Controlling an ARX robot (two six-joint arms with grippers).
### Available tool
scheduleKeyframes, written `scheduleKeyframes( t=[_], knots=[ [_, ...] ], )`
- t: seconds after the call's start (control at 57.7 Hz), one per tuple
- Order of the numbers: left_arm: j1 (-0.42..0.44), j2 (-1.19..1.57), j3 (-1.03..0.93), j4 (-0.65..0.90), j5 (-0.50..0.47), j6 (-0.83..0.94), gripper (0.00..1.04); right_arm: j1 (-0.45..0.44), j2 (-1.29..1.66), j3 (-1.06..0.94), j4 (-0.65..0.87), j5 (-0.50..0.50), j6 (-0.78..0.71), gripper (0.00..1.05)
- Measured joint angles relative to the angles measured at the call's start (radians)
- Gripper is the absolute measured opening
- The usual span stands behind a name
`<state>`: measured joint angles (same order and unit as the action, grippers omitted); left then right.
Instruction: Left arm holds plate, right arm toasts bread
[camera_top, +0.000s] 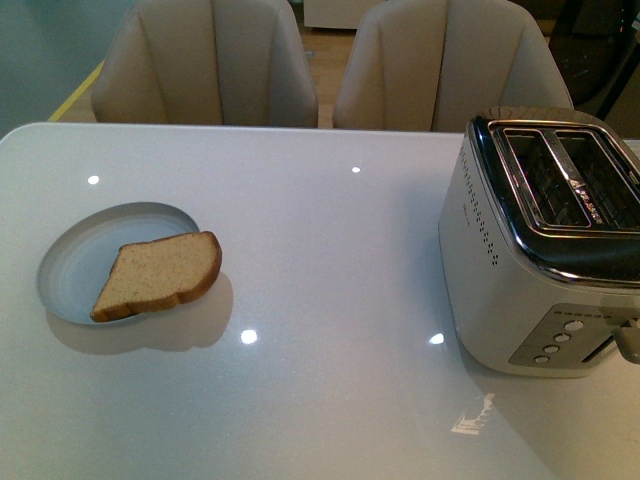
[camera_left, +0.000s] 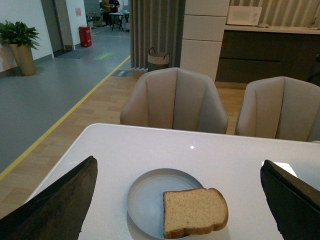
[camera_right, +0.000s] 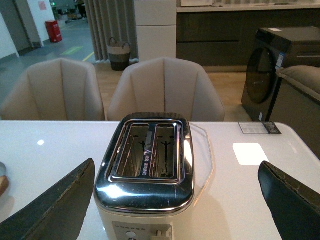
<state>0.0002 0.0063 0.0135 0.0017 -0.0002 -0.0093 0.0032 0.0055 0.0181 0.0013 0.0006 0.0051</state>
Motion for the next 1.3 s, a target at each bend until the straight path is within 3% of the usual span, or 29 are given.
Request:
scheduleKeyframes(
  t=[0.606, 0.728, 0.832, 0.988, 1.144, 1.3],
  knots=[
    [0.0, 0.0, 0.0, 0.0, 0.0, 0.0, 0.97, 0.0, 0.0, 0.0, 0.0, 0.0, 0.0, 0.96],
    [-0.026, 0.245, 0.17, -0.389, -0.074, -0.173, 0.97, 0.0, 0.0, 0.0, 0.0, 0.0, 0.0, 0.96],
    [-0.025, 0.362, 0.207, -0.455, -0.05, -0.259, 0.97, 0.0, -0.001, 0.0, 0.0, -0.001, 0.0, 0.96],
    [0.012, 0.552, 0.246, -0.267, 0.051, -0.286, 0.97, 0.0, -0.001, 0.0, 0.0, -0.001, 0.0, 0.96],
    [0.091, 0.999, 0.37, 0.094, 0.153, -0.28, 0.97, 0.0, -0.001, 0.0, 0.0, 0.0, 0.0, 0.96],
    [0.134, 1.392, 0.56, 0.262, 0.163, -0.272, 0.97, 0.0, -0.001, 0.0, 0.0, -0.001, 0.0, 0.96]
  ],
)
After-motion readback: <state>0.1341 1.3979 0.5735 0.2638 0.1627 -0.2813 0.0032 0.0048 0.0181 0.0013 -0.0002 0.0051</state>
